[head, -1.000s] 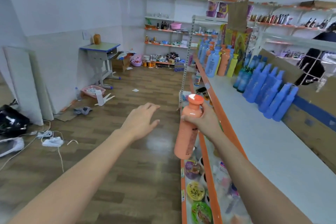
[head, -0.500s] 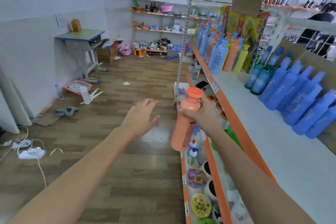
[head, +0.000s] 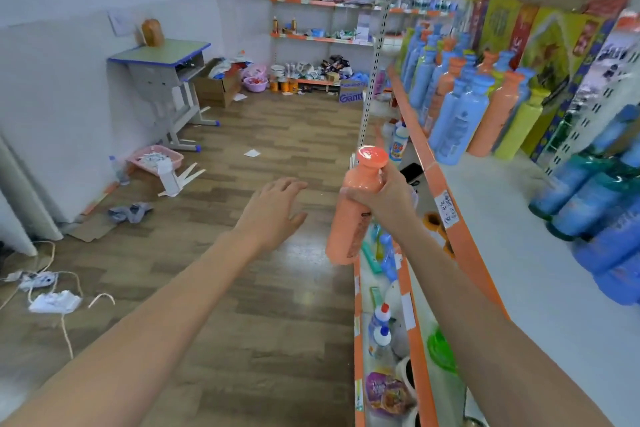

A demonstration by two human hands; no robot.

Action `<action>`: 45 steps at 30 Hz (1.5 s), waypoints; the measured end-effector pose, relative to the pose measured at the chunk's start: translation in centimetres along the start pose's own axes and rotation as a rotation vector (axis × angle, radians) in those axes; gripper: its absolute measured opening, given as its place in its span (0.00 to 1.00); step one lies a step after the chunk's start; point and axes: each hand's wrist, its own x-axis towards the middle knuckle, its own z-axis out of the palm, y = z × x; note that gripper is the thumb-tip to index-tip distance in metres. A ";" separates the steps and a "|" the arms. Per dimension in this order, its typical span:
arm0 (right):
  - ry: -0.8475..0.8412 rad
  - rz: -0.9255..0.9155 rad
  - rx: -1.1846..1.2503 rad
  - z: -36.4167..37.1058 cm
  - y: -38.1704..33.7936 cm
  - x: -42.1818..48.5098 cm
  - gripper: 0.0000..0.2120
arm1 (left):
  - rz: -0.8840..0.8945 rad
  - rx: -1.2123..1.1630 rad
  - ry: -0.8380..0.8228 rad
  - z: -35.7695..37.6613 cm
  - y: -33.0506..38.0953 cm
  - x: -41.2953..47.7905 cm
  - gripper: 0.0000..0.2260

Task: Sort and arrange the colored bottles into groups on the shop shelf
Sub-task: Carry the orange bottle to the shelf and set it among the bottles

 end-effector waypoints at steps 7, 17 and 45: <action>-0.060 0.021 -0.027 2.0 3.4 10.6 0.23 | -0.021 -0.019 -0.024 2.2 -3.3 10.4 0.23; -0.006 0.053 -0.047 6.2 6.2 28.2 0.27 | 0.035 -0.036 -0.015 2.8 -10.0 28.5 0.23; 0.068 0.032 -0.098 9.3 16.4 75.2 0.27 | 0.079 -0.087 0.010 10.0 -21.1 75.9 0.23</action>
